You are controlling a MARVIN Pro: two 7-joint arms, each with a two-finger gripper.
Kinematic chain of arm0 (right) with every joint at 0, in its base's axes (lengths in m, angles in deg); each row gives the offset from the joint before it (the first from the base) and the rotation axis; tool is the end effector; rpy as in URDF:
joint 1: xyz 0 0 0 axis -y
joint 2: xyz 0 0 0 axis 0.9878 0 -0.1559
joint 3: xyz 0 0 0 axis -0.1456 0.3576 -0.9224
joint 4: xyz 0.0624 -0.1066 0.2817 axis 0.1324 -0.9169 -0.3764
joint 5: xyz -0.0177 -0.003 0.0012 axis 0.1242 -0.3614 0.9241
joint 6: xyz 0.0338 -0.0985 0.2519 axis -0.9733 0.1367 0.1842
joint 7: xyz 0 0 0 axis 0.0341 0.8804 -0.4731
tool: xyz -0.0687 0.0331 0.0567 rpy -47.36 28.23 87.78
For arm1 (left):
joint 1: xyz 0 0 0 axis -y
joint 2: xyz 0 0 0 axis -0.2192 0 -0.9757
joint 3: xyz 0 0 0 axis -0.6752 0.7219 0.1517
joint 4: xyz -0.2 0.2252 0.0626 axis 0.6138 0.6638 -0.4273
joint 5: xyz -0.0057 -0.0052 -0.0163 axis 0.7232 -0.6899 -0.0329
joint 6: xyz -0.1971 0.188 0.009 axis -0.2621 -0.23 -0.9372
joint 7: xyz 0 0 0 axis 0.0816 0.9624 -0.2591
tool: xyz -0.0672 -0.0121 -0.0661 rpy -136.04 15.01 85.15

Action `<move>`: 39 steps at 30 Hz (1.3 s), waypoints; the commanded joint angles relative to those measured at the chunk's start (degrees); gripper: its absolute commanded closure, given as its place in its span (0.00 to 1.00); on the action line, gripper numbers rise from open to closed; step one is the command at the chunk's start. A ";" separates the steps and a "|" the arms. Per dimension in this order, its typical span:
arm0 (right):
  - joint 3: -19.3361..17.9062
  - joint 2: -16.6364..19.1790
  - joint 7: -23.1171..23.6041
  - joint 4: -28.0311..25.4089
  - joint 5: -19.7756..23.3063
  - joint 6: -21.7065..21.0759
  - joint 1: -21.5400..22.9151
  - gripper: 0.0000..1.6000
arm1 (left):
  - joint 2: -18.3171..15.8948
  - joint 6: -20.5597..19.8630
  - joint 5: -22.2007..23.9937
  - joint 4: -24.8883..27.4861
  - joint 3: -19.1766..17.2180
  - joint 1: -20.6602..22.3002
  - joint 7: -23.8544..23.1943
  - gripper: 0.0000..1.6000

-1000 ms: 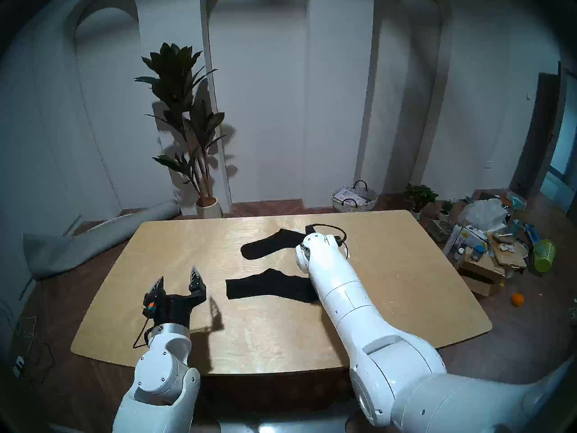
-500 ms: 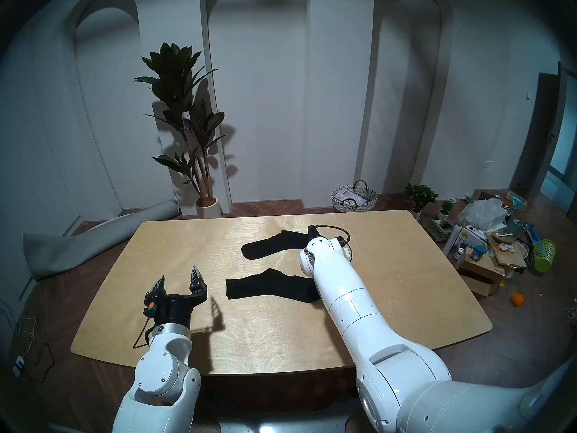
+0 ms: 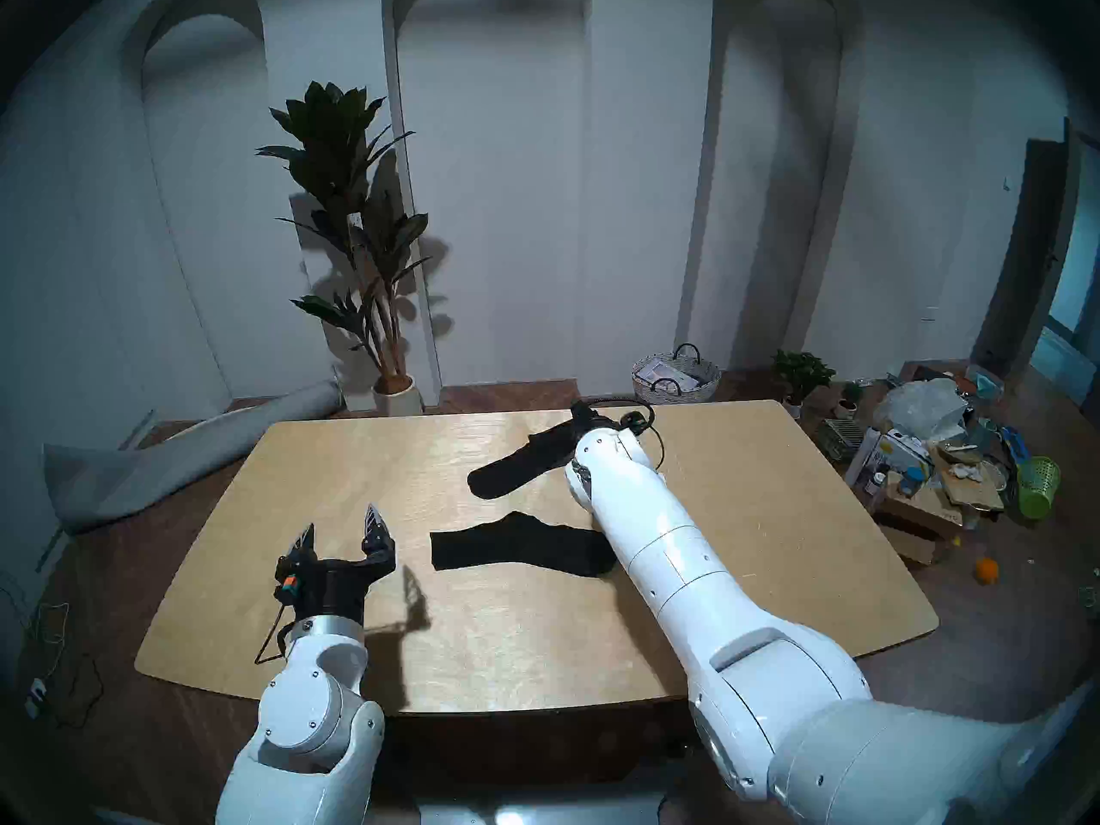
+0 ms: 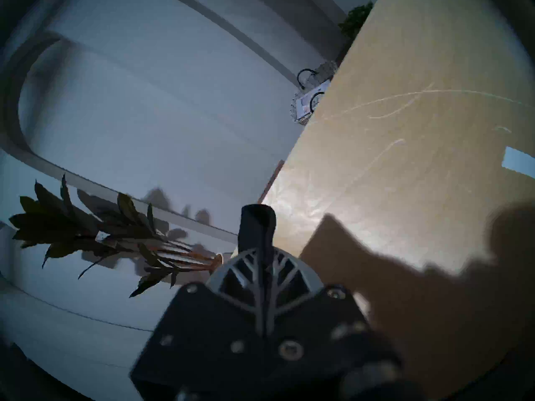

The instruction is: Fold socks in half once and place them neatly on the table

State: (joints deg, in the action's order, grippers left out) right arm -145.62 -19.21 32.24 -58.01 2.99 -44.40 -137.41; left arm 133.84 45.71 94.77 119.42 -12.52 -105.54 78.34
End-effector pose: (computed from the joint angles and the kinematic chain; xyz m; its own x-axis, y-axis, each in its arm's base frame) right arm 0.5301 0.0800 -0.3128 0.2213 -0.8365 0.5012 -0.3304 -0.5479 -0.7686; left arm 0.2303 0.0074 -0.3288 -0.0387 0.2021 0.9786 0.2763 -0.9390 0.2048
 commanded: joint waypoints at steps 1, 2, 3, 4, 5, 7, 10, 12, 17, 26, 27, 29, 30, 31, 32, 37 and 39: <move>3.63 -1.04 1.14 -0.88 -2.55 -2.01 2.96 1.00 | 0.44 2.13 0.23 2.08 -0.63 -1.37 1.07 0.00; 3.63 -1.04 1.14 -0.88 -2.55 -2.01 2.96 1.00 | 0.44 2.13 0.23 2.08 -0.63 -1.37 1.07 0.00; 4.94 -0.82 0.70 -1.50 -3.20 -3.36 3.04 1.00 | 0.44 2.61 0.32 2.26 -0.69 -1.80 1.47 0.00; 5.34 -0.87 0.29 -1.71 -3.33 -3.65 3.03 1.00 | 0.43 2.87 0.36 2.35 -0.67 -2.02 1.71 0.00; 5.79 -0.86 0.18 -1.58 -3.41 -4.34 3.08 1.00 | 0.43 3.11 0.38 2.44 -0.68 -2.25 1.90 0.00; 6.73 -0.72 -0.39 -2.02 -3.79 -5.42 2.95 1.00 | 0.36 3.77 0.37 2.68 -0.57 -2.74 2.46 0.00; 7.66 -0.54 -0.80 -2.84 -4.12 -6.43 2.44 1.00 | 0.12 4.52 0.36 3.12 -0.25 -3.41 3.43 0.00; 8.50 -0.14 -0.52 -3.24 -4.69 -6.94 2.14 1.00 | 0.00 5.02 0.26 3.38 -0.05 -3.90 3.96 0.00; 9.58 1.41 -1.00 -5.34 -5.25 -9.02 1.55 1.00 | -0.33 5.66 0.06 3.72 0.53 -4.41 5.11 0.00; 12.27 5.15 0.11 -8.71 -6.18 -14.56 0.65 1.00 | -2.23 7.28 -0.47 4.09 3.14 -4.88 8.94 0.00; 12.28 5.28 0.23 -8.92 -6.08 -14.72 0.50 1.00 | -2.54 7.45 -0.57 4.13 3.51 -4.88 9.56 0.00; 13.27 5.39 1.73 -8.71 -6.58 -15.09 0.68 1.00 | -3.29 8.27 -0.84 4.20 4.49 -5.02 11.44 0.00; 13.49 5.31 1.85 -8.84 -6.69 -15.12 0.70 1.00 | -3.40 8.43 -0.93 4.25 4.67 -5.11 11.84 0.00; 13.49 5.31 1.85 -8.84 -6.69 -15.12 0.70 1.00 | -3.40 8.43 -0.93 4.25 4.67 -5.11 11.84 0.00; 13.55 4.91 1.53 -8.79 -6.48 -15.27 0.77 1.00 | -3.71 8.57 -1.05 4.30 4.97 -5.18 12.52 0.00; 15.44 4.26 2.75 -7.79 -7.60 -15.75 2.04 1.00 | -4.45 9.61 -1.32 4.51 5.73 -5.71 14.92 0.00; 15.84 4.15 3.22 -7.30 -8.04 -15.47 2.34 1.00 | -4.66 9.77 -1.35 4.52 5.87 -5.75 15.44 0.00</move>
State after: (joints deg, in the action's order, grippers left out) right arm -131.09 -14.17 33.51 -65.02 -3.71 -60.20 -137.05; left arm 130.43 53.79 94.06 122.46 -7.23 -111.24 92.04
